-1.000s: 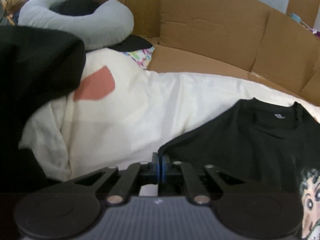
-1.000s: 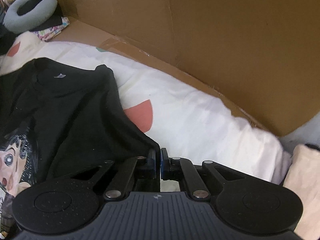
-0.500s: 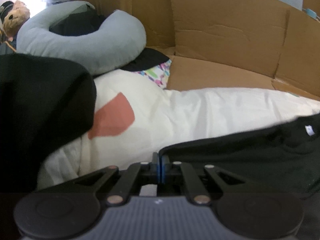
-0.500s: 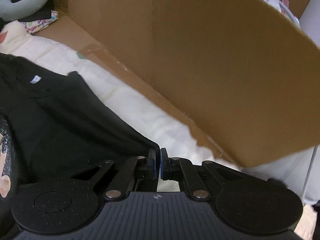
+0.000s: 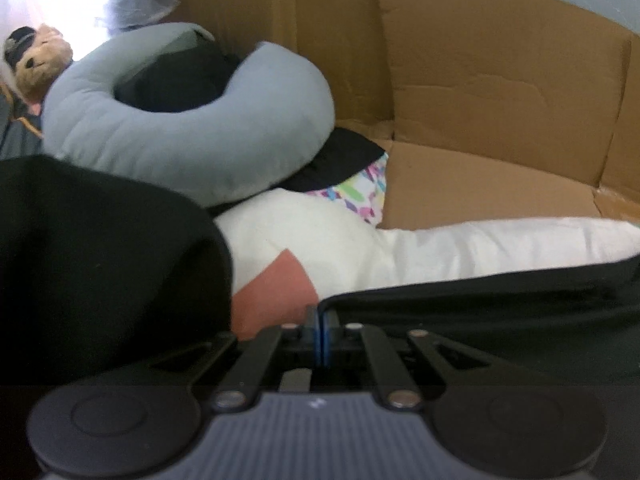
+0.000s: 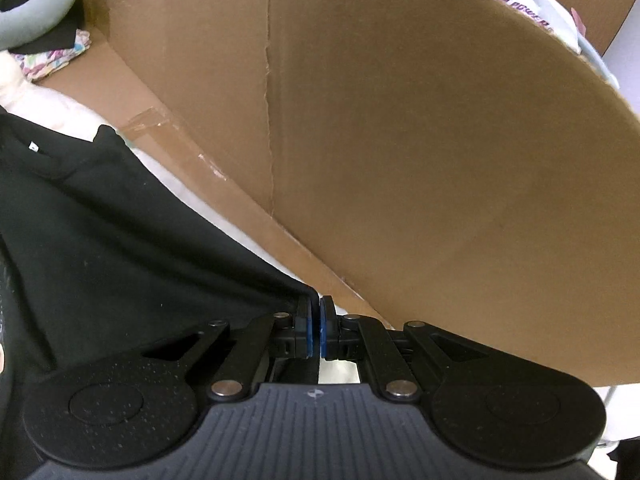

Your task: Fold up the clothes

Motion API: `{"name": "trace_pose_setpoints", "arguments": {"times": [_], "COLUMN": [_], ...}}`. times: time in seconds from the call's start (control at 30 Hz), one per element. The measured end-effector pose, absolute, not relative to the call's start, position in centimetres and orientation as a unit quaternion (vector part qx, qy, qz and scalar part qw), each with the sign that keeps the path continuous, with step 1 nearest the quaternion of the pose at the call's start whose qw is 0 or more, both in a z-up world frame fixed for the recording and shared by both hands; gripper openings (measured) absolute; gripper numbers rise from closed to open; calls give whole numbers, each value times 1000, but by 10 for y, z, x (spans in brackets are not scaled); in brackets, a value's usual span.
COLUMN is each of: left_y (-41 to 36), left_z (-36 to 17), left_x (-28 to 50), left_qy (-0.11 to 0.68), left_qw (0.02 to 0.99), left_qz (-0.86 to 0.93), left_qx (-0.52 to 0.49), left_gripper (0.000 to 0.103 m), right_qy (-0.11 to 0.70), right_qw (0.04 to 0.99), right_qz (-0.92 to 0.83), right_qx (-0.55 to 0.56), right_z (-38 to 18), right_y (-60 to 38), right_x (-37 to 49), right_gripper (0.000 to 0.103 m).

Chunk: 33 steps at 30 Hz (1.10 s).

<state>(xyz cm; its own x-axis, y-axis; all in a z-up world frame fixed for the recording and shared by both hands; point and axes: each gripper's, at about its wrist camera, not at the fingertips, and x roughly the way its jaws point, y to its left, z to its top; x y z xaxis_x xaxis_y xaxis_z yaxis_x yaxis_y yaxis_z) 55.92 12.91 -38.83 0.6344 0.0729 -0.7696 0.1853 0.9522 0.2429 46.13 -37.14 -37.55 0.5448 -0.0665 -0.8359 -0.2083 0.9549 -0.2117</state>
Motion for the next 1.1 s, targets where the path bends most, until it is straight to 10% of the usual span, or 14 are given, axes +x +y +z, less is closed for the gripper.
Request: {"name": "trace_pose_setpoints", "arguments": {"times": [0.2, 0.3, 1.1], "left_y": [111, 106, 38], "left_z": [-413, -407, -363], "left_x": [571, 567, 434], "left_qy": [466, 468, 460], "left_qw": [869, 869, 875], "left_qz": [-32, -45, -142], "left_qx": [162, 151, 41], "left_gripper": [15, 42, 55], "right_qy": [506, 497, 511], "right_qw": [857, 862, 858], "right_qz": [60, 62, 58], "right_qx": [-81, -74, 22], "right_z": [-401, -388, -359], "right_y": [-380, -387, -414], "right_x": [472, 460, 343], "right_gripper": [8, 28, 36]}}
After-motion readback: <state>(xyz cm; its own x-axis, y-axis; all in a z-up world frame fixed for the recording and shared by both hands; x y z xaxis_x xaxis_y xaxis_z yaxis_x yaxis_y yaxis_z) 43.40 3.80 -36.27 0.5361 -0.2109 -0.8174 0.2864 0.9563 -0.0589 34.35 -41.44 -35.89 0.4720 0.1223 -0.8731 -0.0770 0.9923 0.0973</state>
